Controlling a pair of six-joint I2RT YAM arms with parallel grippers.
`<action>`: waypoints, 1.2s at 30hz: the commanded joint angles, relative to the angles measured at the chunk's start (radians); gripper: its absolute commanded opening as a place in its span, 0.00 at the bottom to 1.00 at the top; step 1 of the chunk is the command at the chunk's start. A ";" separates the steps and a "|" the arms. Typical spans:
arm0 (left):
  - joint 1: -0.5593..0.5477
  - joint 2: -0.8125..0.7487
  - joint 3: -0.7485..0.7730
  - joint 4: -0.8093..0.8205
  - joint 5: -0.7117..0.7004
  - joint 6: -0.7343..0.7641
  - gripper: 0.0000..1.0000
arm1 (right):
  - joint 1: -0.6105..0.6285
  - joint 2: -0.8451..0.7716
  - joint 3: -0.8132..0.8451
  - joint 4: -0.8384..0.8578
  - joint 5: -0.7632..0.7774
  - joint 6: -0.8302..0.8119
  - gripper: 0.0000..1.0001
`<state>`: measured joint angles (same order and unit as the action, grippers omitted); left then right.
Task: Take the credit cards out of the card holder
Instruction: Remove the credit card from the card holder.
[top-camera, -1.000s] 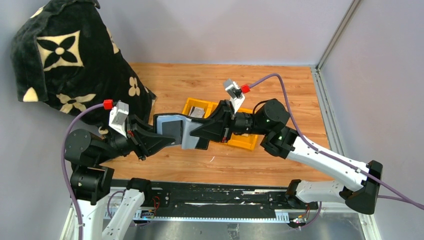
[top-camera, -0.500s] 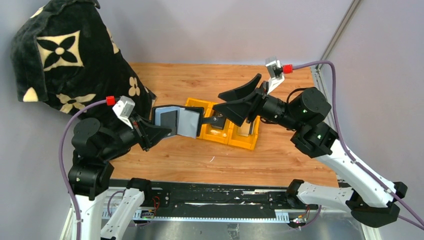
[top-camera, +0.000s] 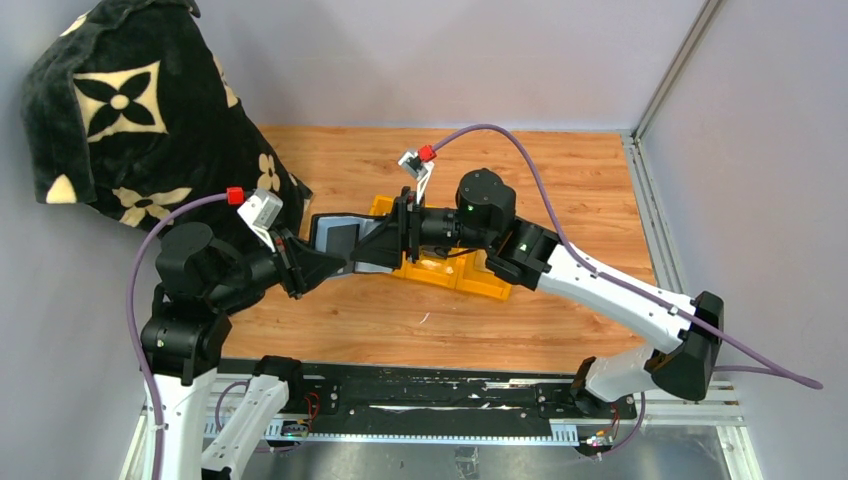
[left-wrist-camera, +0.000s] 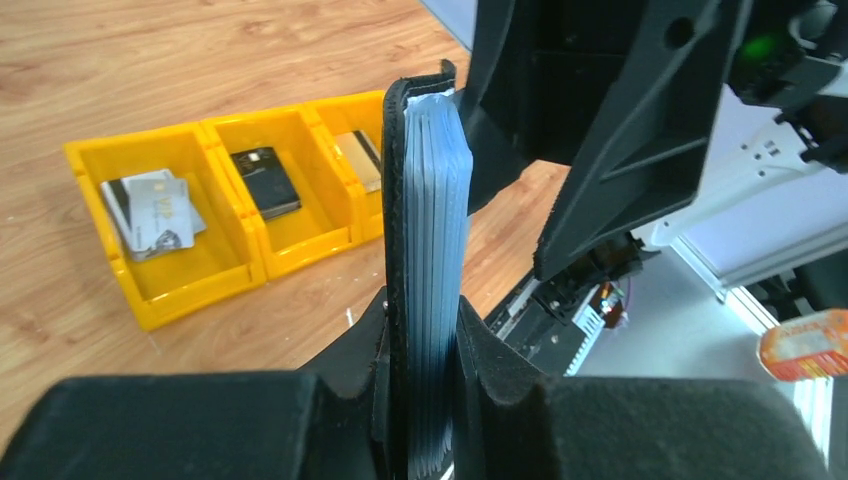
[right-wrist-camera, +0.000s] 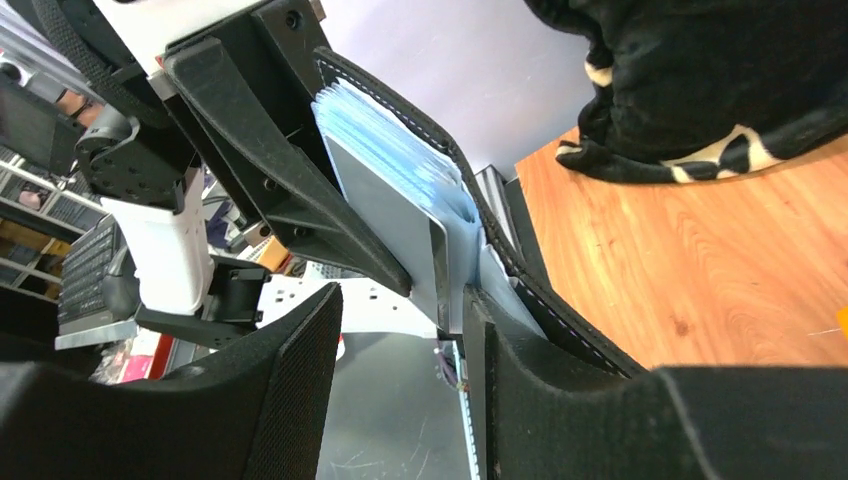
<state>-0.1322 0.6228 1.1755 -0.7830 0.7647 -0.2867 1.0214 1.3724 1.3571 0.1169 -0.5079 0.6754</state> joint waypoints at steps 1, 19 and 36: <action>-0.001 -0.009 0.036 0.038 0.161 0.000 0.00 | 0.010 -0.031 -0.024 0.052 -0.043 0.039 0.51; -0.001 -0.061 -0.065 0.352 0.398 -0.286 0.12 | 0.057 -0.019 -0.007 0.012 0.102 -0.015 0.40; -0.001 -0.047 -0.070 0.480 0.568 -0.411 0.45 | 0.083 -0.060 -0.046 0.140 0.022 0.002 0.01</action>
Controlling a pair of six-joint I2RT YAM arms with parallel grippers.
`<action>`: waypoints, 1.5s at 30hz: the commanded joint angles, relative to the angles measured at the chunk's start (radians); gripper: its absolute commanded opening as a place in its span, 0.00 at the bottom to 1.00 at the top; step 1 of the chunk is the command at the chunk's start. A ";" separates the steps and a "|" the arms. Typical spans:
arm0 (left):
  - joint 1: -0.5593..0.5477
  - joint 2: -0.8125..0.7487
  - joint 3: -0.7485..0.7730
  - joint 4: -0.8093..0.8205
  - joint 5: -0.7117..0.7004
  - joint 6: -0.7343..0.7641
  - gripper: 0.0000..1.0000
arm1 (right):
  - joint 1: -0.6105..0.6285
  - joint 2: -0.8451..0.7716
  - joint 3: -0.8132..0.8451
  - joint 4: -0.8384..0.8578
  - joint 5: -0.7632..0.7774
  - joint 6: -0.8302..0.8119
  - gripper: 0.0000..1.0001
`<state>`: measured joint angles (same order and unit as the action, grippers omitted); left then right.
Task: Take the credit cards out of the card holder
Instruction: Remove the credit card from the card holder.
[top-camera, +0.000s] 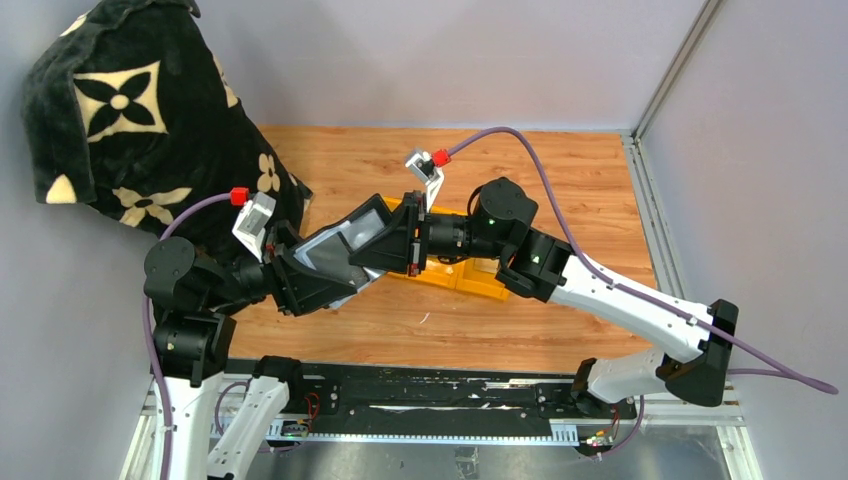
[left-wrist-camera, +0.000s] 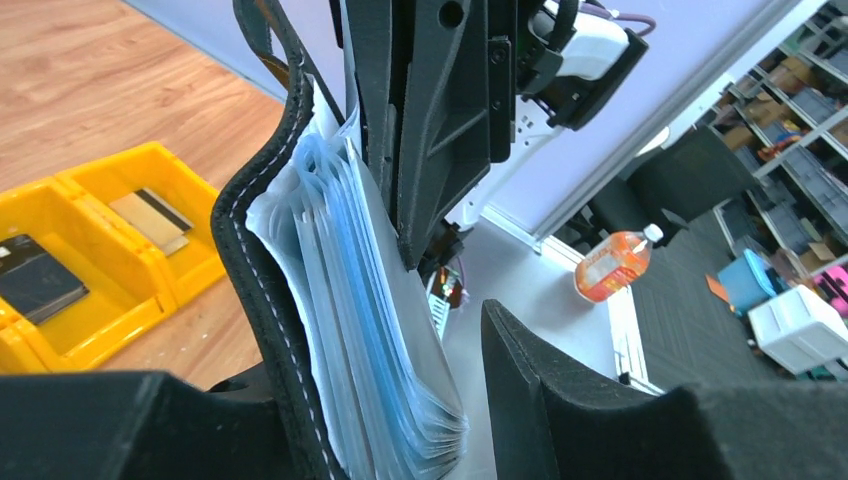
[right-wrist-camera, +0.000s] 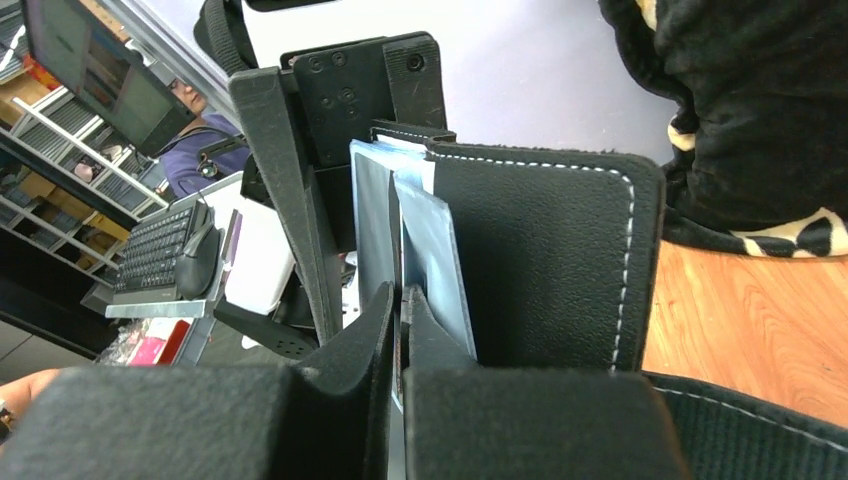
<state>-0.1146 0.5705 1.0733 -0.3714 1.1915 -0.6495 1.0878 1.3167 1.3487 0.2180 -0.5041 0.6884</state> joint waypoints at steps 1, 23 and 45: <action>-0.019 0.006 0.038 0.068 0.145 -0.048 0.45 | 0.016 -0.013 -0.049 0.041 0.019 -0.007 0.00; -0.019 0.019 0.103 0.005 0.179 -0.009 0.19 | -0.051 -0.113 -0.273 0.325 -0.061 0.172 0.15; -0.019 0.029 0.106 -0.013 0.142 -0.005 0.10 | -0.063 -0.151 -0.334 0.508 -0.137 0.226 0.00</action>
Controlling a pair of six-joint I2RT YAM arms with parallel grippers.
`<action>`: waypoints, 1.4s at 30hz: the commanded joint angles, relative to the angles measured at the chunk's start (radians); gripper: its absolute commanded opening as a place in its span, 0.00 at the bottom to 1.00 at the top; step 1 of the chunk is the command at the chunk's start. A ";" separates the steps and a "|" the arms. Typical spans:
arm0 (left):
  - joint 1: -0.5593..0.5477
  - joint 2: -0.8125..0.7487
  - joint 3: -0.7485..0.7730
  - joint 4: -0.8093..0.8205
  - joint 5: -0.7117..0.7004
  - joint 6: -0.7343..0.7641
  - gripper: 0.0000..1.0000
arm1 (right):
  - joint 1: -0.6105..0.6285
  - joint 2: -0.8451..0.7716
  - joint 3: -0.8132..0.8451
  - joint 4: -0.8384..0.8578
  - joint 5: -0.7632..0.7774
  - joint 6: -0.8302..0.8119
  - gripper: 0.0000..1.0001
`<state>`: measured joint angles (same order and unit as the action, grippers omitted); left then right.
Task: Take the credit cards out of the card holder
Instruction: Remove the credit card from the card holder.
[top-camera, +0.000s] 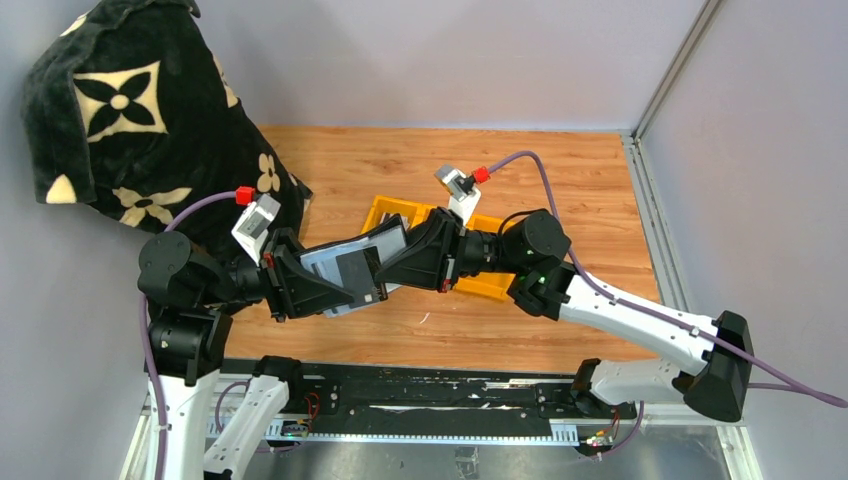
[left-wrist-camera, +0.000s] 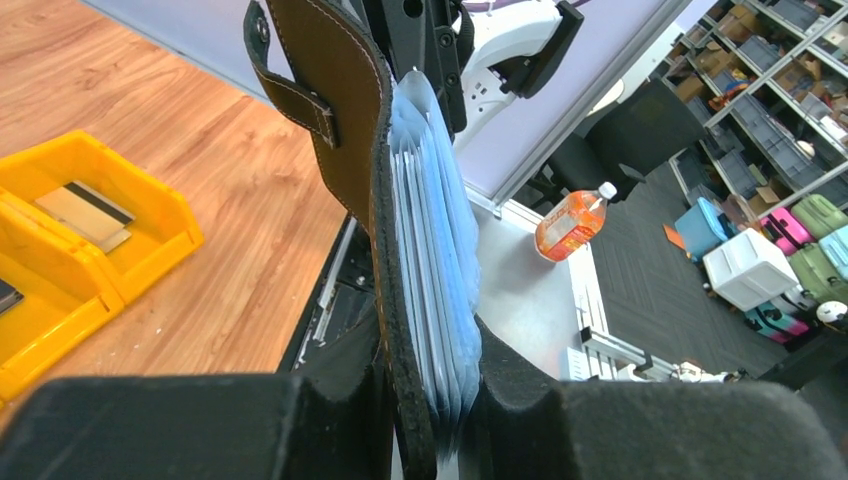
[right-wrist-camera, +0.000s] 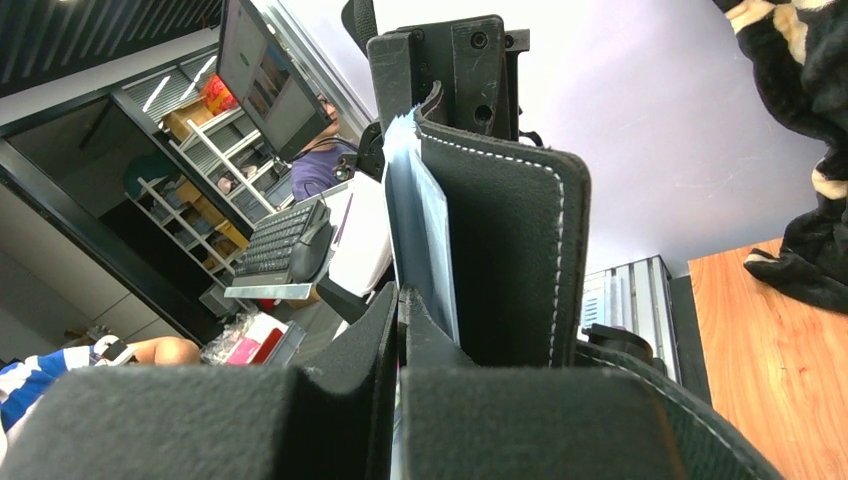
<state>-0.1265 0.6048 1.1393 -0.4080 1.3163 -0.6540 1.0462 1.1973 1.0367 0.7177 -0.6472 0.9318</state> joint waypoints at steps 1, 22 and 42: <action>-0.007 -0.005 0.039 0.024 0.017 -0.001 0.10 | -0.022 -0.035 -0.026 0.008 0.006 -0.018 0.00; -0.007 0.015 0.076 -0.188 -0.111 0.164 0.00 | 0.005 0.017 0.066 -0.064 -0.008 -0.062 0.08; -0.007 0.021 0.075 -0.118 -0.113 0.110 0.00 | -0.034 0.028 0.103 -0.079 -0.060 -0.034 0.29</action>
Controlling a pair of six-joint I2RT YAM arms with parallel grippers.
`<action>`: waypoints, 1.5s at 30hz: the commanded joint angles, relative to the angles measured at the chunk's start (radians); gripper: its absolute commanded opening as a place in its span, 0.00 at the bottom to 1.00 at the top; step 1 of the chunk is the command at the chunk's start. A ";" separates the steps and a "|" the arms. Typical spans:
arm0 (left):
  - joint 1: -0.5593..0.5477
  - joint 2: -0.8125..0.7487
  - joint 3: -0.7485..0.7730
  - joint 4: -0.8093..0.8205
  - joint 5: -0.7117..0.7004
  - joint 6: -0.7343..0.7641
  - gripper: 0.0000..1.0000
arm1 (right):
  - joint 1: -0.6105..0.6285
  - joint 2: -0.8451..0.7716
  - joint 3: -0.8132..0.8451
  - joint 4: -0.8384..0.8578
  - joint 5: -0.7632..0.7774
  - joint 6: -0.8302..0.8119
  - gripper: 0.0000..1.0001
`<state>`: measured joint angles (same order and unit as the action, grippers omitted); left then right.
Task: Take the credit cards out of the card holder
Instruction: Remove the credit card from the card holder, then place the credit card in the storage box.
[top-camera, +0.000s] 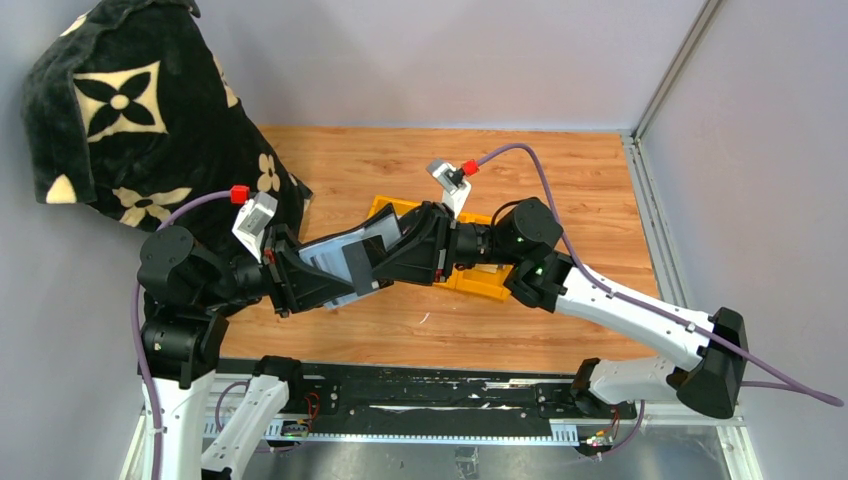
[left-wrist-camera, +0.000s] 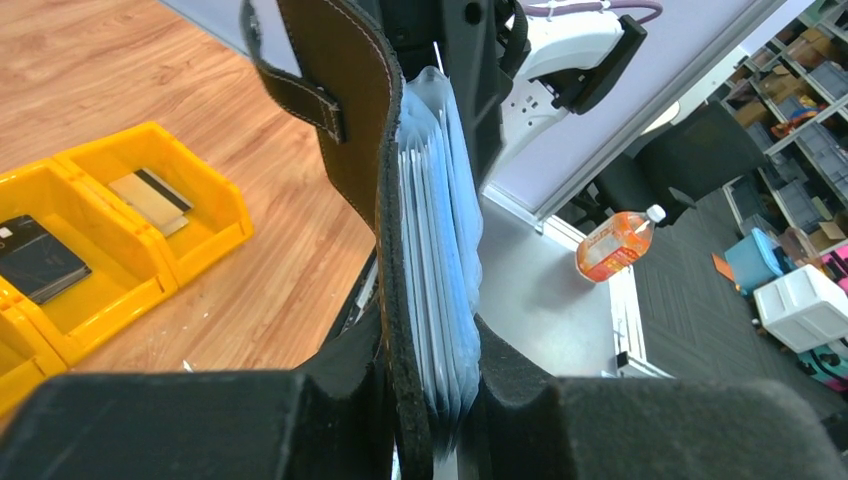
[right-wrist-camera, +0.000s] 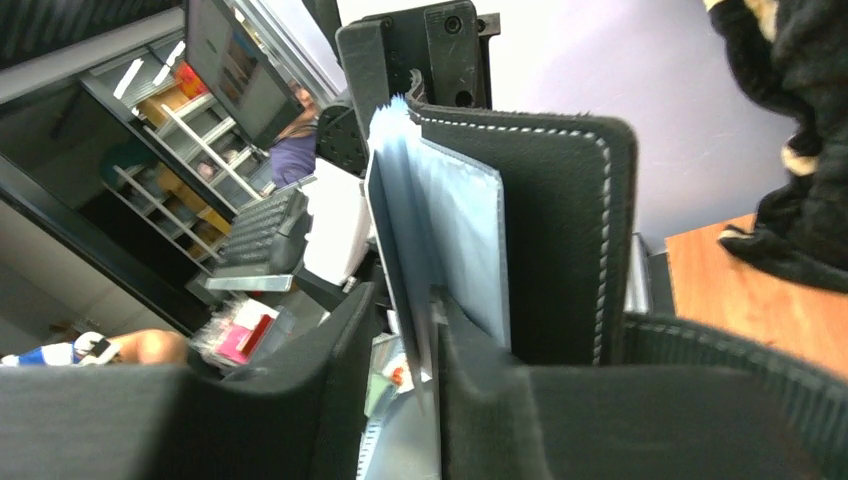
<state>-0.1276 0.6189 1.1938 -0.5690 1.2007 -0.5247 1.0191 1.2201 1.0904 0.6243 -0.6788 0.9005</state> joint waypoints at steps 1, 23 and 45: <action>-0.006 0.008 0.021 0.043 0.003 -0.020 0.00 | -0.007 0.007 0.053 0.005 -0.028 -0.009 0.21; -0.006 0.030 0.064 -0.111 -0.162 0.162 0.00 | -0.281 -0.228 -0.079 -0.215 0.056 0.015 0.00; -0.006 0.161 0.188 -0.506 -0.377 0.552 0.00 | -0.336 0.330 0.027 -0.737 0.743 0.059 0.00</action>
<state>-0.1280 0.7815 1.3449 -1.0218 0.8139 -0.0486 0.6781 1.4658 1.0256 -0.0700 -0.0643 0.8879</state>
